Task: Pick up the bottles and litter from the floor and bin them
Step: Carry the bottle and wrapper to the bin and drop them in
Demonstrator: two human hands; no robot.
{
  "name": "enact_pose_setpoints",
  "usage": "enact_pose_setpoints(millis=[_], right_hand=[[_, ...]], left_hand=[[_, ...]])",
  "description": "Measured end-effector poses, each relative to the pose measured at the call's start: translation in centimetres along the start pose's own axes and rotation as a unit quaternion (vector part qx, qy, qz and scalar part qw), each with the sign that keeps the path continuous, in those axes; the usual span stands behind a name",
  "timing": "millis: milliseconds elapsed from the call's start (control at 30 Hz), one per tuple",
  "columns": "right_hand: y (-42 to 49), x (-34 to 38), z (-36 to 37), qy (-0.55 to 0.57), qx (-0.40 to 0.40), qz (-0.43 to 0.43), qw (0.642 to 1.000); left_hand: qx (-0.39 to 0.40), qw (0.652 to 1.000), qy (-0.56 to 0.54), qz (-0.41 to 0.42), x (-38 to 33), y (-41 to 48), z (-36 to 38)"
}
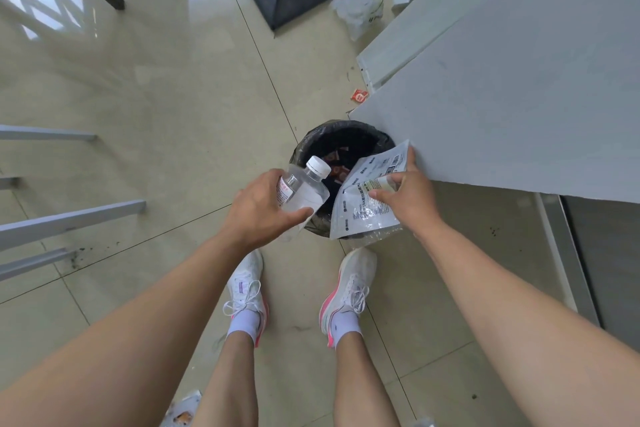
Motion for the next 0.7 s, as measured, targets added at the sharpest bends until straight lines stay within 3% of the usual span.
enact_pose_setpoints(millis=[300,400,700], right_hand=[[-0.9,0.6,0.1,-0.038,0.027,-0.073,0.996],[-0.9,1.1,0.3,-0.046,0.031,-0.054,0.997],[-0.1,1.2,0.5,0.101,0.039,0.002,0.994]], left_hand=[[0.0,1.0,-0.005,0.005,-0.6,-0.1,1.0],[-0.002,1.0,-0.005,0.004,-0.6,-0.1,1.0],[-0.019,0.999,-0.038,-0.005,-0.7,0.4,1.2]])
Point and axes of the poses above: each hand's wrist, its own y-axis towards the middle knuckle, its own z-axis out of the palm, x = y × z, the point moved 3 cm from there along y, towards the middle knuckle, and after that the axes turned 11 degrees about z, right-handed, at the moved point
